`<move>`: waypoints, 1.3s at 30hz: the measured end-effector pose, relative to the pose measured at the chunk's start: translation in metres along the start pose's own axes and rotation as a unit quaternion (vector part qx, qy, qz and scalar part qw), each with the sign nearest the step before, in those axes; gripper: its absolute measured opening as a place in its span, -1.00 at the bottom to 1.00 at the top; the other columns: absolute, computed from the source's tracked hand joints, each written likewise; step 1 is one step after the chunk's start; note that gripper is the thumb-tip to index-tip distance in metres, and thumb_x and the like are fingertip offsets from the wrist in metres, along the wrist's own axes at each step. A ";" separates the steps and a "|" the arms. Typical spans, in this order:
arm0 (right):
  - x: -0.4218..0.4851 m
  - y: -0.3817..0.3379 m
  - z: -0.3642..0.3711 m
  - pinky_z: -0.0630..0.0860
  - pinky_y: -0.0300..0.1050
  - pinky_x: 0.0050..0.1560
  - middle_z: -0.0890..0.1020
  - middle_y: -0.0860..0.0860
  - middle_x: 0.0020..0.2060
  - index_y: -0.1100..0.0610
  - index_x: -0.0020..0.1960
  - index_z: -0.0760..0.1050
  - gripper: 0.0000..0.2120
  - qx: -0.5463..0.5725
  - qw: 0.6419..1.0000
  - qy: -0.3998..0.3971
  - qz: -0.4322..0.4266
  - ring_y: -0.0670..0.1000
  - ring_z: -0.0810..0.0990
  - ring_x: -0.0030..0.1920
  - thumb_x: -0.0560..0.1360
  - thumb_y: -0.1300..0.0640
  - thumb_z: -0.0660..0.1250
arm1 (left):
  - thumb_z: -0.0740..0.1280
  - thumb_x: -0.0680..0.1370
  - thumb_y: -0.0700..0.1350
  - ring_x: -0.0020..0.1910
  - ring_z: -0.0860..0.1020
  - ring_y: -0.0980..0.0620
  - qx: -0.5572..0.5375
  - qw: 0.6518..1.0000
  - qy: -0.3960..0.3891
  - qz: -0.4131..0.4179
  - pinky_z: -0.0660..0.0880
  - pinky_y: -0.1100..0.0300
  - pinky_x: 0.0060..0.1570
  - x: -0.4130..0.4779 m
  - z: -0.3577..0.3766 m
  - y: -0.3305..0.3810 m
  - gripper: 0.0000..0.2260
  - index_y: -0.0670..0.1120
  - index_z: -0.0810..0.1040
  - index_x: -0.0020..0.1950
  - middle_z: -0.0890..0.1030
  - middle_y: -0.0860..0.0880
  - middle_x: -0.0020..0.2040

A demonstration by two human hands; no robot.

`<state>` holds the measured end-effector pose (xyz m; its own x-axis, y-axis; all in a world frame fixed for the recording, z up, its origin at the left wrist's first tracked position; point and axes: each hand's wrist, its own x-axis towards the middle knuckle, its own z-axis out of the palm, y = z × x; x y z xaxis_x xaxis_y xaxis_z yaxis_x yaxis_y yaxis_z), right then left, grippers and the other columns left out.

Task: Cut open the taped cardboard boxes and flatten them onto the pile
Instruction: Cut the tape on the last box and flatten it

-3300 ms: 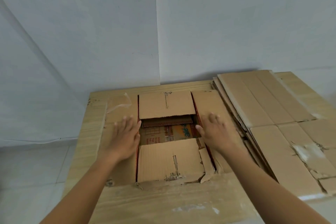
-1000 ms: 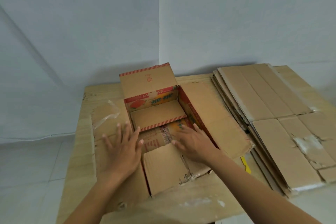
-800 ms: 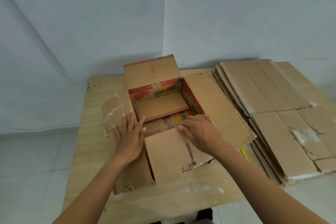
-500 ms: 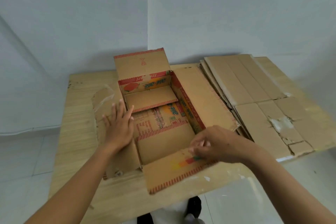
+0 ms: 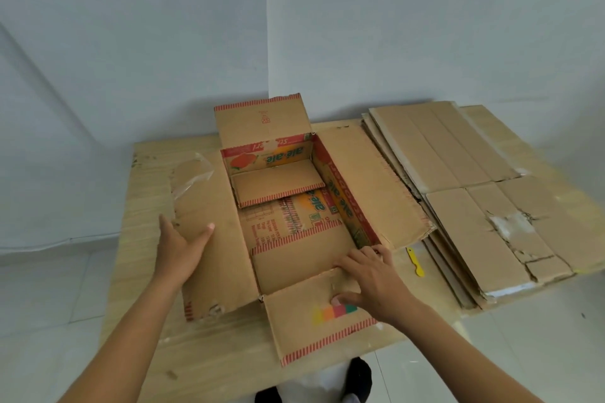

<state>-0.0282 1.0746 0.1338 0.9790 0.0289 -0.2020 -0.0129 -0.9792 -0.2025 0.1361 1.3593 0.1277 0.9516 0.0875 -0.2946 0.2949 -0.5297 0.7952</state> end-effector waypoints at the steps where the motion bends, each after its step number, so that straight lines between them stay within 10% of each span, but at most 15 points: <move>1: 0.000 0.001 0.003 -0.02 -0.15 0.29 0.47 -0.15 0.07 -0.10 0.23 0.41 -0.41 0.008 1.000 0.024 -0.008 -0.04 0.41 0.15 0.35 -0.42 0.14 | 0.41 0.51 0.00 0.35 0.39 -0.19 -0.045 0.998 0.003 -0.038 0.38 -0.10 0.28 -0.001 -0.008 0.006 -0.29 -0.12 0.10 0.53 0.33 -0.14 0.45; 5: -0.001 0.000 0.005 -0.05 -0.27 0.19 0.46 -0.18 0.02 -0.08 0.18 0.46 -0.26 0.051 0.998 0.035 -0.011 -0.06 0.39 0.10 0.24 -0.52 -0.01 | 0.29 0.58 -0.20 0.00 0.59 -0.11 -0.212 0.971 -0.076 -0.083 0.51 0.01 -0.02 -0.010 -0.043 0.039 -0.83 -0.11 0.51 0.16 0.59 -0.19 0.15; 9: 0.001 -0.006 0.008 -0.02 -0.25 0.20 0.36 -0.23 -0.02 -0.07 0.17 0.45 -0.21 0.097 0.993 0.059 -0.006 -0.11 0.33 0.08 0.26 -0.57 -0.09 | 0.18 0.61 -0.23 -0.19 0.62 0.01 -0.225 0.958 -0.174 -0.034 0.47 0.12 -0.28 -0.040 -0.052 0.074 -0.79 0.04 0.52 0.12 0.66 -0.04 -0.13; 17: -0.002 -0.030 0.002 0.09 -0.38 0.19 0.37 -0.25 0.07 -0.09 0.27 0.40 -0.31 0.253 0.967 0.028 0.012 -0.18 0.29 0.13 0.29 -0.47 0.20 | 0.17 0.59 -0.20 -0.35 0.56 0.00 -0.184 0.970 -0.136 0.083 0.41 0.15 -0.31 -0.070 -0.055 0.159 -0.80 -0.02 0.57 0.07 0.61 0.07 -0.43; 26: -0.008 -0.002 -0.062 0.48 -0.18 0.24 0.48 -0.20 0.27 -0.16 0.34 0.37 -0.45 0.459 0.886 0.039 0.060 -0.23 0.47 0.24 0.43 -0.36 0.24 | 0.12 0.63 -0.22 -0.14 0.58 0.09 -0.200 0.949 -0.203 0.136 0.51 0.28 -0.40 -0.096 0.027 0.234 -0.77 0.02 0.44 0.20 0.61 -0.01 0.04; 30: -0.002 0.007 -0.128 0.52 -0.15 0.16 0.56 -0.15 0.20 -0.15 0.31 0.36 -0.56 0.550 0.825 0.120 0.049 -0.16 0.54 0.19 0.53 -0.30 0.05 | 0.13 0.61 -0.19 -0.10 0.52 -0.04 -0.204 0.946 -0.210 0.143 0.51 0.04 -0.15 -0.101 0.060 0.254 -0.81 -0.05 0.45 0.16 0.57 -0.25 0.13; 39: 0.028 0.008 -0.206 0.43 -0.05 0.28 0.56 -0.06 0.25 -0.04 0.38 0.39 -0.42 0.649 0.753 0.089 0.068 -0.06 0.49 0.29 0.53 -0.33 0.00 | 0.13 0.63 0.11 0.20 0.50 0.12 -0.271 0.899 -0.305 0.160 0.41 0.09 0.26 -0.121 0.121 0.276 -0.69 0.08 0.44 0.33 0.56 0.08 0.21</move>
<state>0.0411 1.0259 0.3241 0.9608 -0.1949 -0.1969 -0.1903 0.0525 -0.9803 0.0919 1.1002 0.3190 0.8198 -0.5622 -0.1086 0.1695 0.0571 0.9839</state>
